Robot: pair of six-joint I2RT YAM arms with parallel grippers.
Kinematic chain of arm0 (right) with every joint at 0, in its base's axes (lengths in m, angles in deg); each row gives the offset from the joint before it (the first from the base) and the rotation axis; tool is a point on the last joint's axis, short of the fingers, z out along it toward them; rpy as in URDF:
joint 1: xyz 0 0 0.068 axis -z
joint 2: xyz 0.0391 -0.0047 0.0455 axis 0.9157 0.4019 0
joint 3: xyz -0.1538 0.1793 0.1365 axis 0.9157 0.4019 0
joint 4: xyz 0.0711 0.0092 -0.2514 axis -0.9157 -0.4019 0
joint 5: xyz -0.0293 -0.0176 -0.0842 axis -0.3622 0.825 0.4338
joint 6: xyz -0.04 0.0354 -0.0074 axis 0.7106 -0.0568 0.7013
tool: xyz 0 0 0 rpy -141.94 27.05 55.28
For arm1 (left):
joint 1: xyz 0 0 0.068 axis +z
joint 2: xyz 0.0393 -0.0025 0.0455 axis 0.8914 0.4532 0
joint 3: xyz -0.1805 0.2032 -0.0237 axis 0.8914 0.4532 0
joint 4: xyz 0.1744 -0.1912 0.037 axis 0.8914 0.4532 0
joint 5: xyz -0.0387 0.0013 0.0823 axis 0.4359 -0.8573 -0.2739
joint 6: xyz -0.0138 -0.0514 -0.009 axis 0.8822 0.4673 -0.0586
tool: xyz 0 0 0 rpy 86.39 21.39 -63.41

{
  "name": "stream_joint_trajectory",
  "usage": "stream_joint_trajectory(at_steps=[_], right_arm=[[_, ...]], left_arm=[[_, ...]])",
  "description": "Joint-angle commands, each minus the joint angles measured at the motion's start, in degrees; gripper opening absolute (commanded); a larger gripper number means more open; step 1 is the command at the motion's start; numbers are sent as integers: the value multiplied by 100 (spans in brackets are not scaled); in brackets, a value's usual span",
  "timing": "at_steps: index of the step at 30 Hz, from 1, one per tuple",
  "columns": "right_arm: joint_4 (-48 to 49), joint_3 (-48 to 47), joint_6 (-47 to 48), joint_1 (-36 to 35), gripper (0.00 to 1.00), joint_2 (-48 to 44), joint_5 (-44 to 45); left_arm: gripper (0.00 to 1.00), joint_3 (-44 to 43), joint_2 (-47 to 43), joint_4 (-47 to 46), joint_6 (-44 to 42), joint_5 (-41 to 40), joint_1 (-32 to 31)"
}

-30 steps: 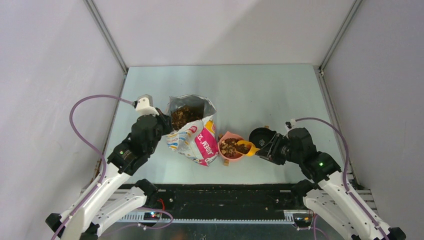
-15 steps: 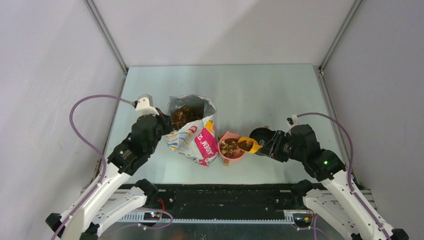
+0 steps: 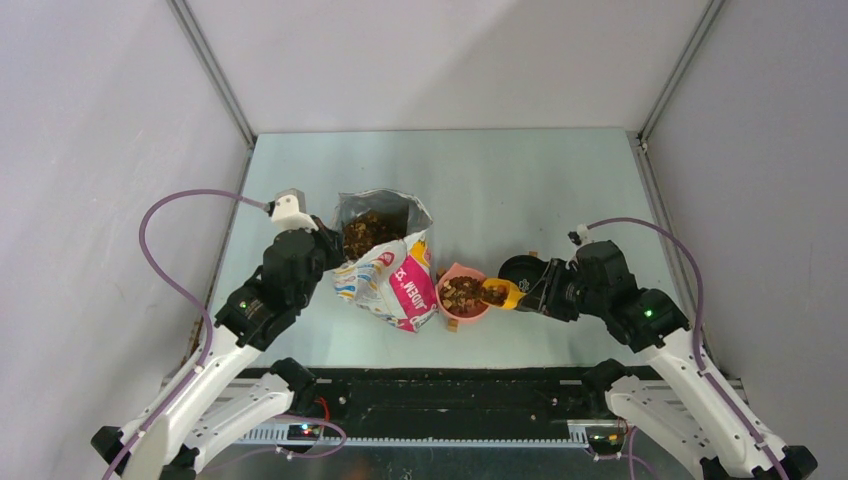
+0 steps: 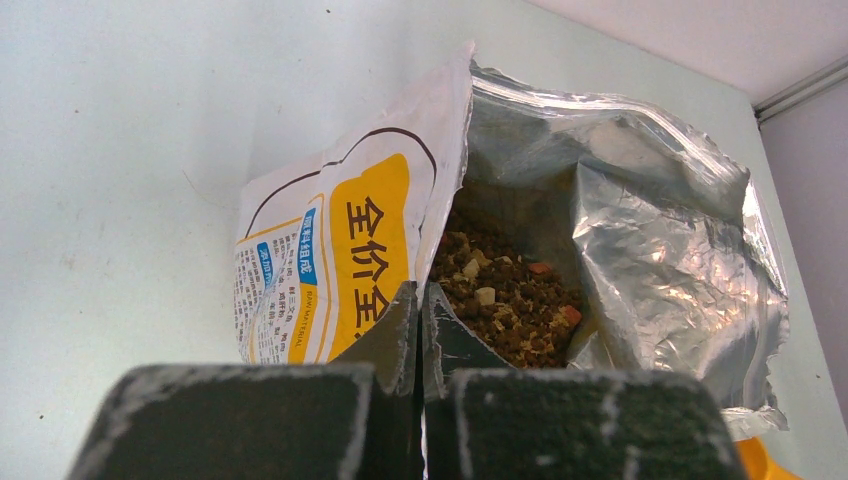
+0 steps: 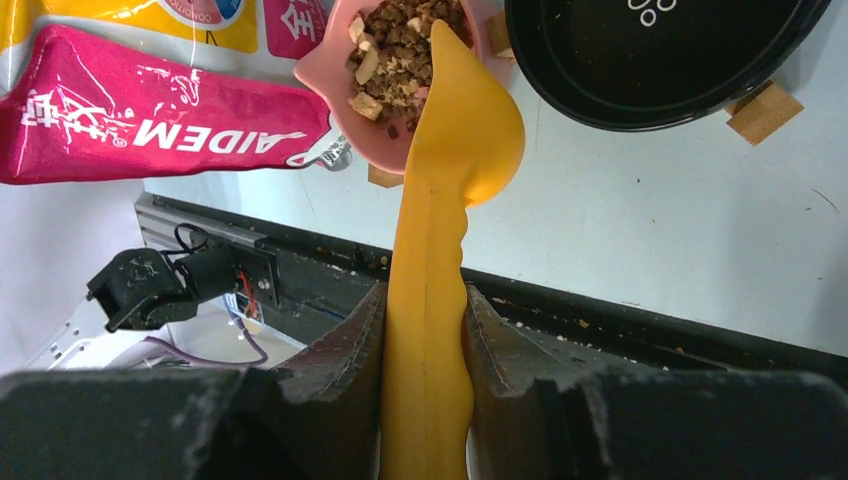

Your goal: Serve the pet food

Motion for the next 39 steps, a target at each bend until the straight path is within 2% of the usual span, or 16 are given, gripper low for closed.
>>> stream_joint_trajectory(at_steps=[1, 13, 22, 29, 34, 39], right_arm=[[-174, -370, 241, 15, 0, 4, -52], [-28, -406, 430, -76, 0, 166, -636], [449, -534, 452, -387, 0, 555, -598], [183, -929, 538, -709, 0, 881, 488], [130, -1055, 627, -784, 0, 901, 798], [-339, -1479, 814, -1078, 0, 985, 1537]], left_arm=[[0, 81, 6, -63, -34, -122, -5], [0, 87, -1, -69, -31, -108, -2], [0, 82, 11, -68, -29, -86, -4], [0, 90, -18, -67, -34, -86, -1], [0, 96, -19, -69, -34, -82, -5], [0, 90, -27, -75, -27, -78, 0]])
